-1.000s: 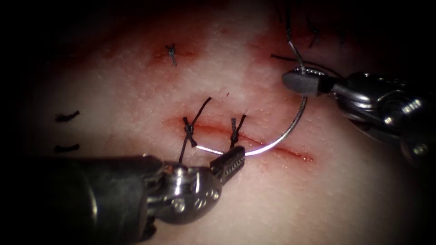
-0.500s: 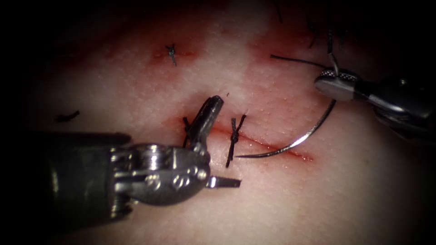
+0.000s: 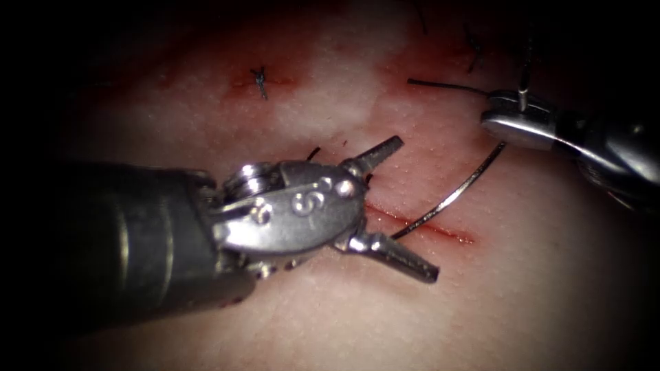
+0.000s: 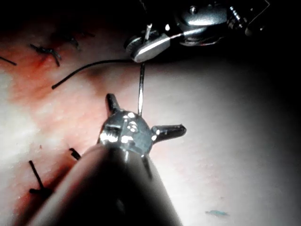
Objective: Wound Closure
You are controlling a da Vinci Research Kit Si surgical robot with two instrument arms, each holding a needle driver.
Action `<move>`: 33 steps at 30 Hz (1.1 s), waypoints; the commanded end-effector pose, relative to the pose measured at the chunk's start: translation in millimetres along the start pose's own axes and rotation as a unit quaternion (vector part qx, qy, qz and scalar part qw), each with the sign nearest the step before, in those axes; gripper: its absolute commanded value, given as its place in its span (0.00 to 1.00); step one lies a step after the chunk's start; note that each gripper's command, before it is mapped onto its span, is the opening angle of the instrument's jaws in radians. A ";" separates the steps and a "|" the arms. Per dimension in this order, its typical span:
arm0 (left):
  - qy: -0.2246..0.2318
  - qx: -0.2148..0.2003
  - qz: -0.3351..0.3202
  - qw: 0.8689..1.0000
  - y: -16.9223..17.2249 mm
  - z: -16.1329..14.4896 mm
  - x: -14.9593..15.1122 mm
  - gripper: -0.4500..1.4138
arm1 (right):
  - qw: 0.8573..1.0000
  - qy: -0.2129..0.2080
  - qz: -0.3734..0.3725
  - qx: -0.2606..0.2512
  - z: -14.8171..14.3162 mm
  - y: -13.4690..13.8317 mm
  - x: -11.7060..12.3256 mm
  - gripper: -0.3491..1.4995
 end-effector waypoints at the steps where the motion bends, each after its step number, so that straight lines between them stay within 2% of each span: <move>1: -0.002 0.003 -0.002 1.000 -0.2 0.7 -0.3 0.87 | 1.000 0.002 -0.004 0.002 0.8 -0.4 -0.2 0.00; 4: -0.014 -0.007 -0.033 0.999 -1.7 1.5 -1.3 0.87 | 0.999 0.028 -0.043 0.004 0.7 -0.8 0.6 0.00; 8: -0.038 -0.019 -0.065 0.997 -2.6 1.9 -2.5 0.86 | 0.997 0.033 -0.067 0.006 0.6 -0.9 1.2 0.00; 9: -0.049 -0.048 -0.088 0.994 -3.0 2.0 -3.1 0.86 | 0.996 0.033 -0.080 0.006 0.5 -1.1 1.4 0.00; 11: -0.051 -0.061 -0.096 0.992 -3.2 2.1 -3.3 0.86 | 0.996 0.034 -0.086 0.006 0.5 -1.1 1.5 0.00; 12: -0.053 -0.091 -0.113 0.988 -3.5 2.1 -3.8 0.86 | 0.994 0.038 -0.100 0.010 0.5 -1.4 1.7 0.00; 13: -0.053 -0.091 -0.113 0.988 -3.5 2.1 -3.8 0.86 | 0.994 0.038 -0.100 0.010 0.5 -1.4 1.7 0.00; 14: -0.059 -0.129 -0.132 0.981 -3.4 2.3 -4.1 0.86 | 0.993 0.043 -0.112 0.017 0.5 -1.6 1.8 0.00; 15: -0.059 -0.129 -0.132 0.981 -3.4 2.3 -4.1 0.86 | 0.993 0.043 -0.112 0.017 0.5 -1.6 1.8 0.00; 17: -0.068 -0.163 -0.153 0.972 -3.0 2.5 -4.4 0.85 | 0.991 0.046 -0.121 0.020 0.7 -1.8 1.9 0.00; 21: -0.066 -0.193 -0.178 0.963 -2.8 3.0 -4.3 0.84 | 0.991 0.051 -0.123 0.015 0.9 -2.0 2.0 0.00; 26: -0.070 -0.211 -0.181 0.958 -3.0 4.0 -4.1 0.83 | 0.990 0.058 -0.128 0.016 0.8 -2.2 2.3 0.00; 30: -0.071 -0.210 -0.183 0.958 -3.4 5.0 -4.0 0.83 | 0.989 0.063 -0.129 0.018 0.8 -2.6 2.6 0.00; 31: -0.073 -0.213 -0.185 0.957 -3.5 5.2 -4.1 0.78 | 0.989 0.065 -0.132 0.019 0.8 -2.8 2.7 0.00; 33: -0.075 -0.215 -0.188 0.955 -3.6 5.3 -4.2 0.76 | 0.989 0.066 -0.132 0.020 0.8 -2.8 2.8 0.00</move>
